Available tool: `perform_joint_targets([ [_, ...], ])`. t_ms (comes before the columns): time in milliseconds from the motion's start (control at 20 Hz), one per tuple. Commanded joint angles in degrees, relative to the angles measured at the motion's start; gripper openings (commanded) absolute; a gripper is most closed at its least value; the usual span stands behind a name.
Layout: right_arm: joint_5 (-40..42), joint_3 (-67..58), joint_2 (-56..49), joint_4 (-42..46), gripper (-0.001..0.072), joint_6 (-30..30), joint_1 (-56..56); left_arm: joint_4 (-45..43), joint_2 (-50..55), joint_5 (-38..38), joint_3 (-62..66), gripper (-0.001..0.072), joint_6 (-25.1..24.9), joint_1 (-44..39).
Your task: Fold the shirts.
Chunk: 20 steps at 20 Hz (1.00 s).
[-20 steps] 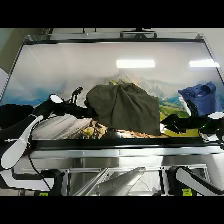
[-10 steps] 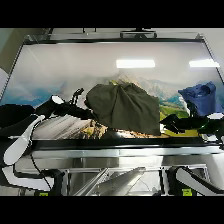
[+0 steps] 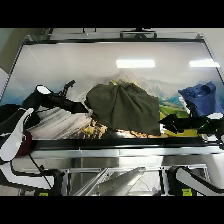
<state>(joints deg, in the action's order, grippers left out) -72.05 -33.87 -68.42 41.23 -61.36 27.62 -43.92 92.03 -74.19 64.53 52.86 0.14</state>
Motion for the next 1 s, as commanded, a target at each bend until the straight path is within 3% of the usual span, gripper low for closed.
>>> perform_joint_targets([
  [0,-0.2,0.0,0.0,-0.4,0.0496,0.1,0.0,0.2,3.0,-1.4,0.9,0.0290,0.8,1.6],
  [800,0.5,0.0,-0.1,0.0,0.0496,2.3,0.0,0.6,8.2,5.8,1.0,0.0291,0.7,-8.1],
  [850,0.9,0.0,-0.2,0.3,0.0496,2.3,0.0,0.6,8.2,6.3,1.0,0.0189,0.7,-8.1],
  [900,1.4,0.0,-0.2,0.9,0.0496,2.3,0.0,1.1,8.2,6.3,1.0,0.0017,0.6,-8.1],
  [950,1.9,0.0,-0.2,1.9,0.0496,2.3,0.0,2.0,8.2,6.2,1.0,0.0020,0.6,-8.1],
])
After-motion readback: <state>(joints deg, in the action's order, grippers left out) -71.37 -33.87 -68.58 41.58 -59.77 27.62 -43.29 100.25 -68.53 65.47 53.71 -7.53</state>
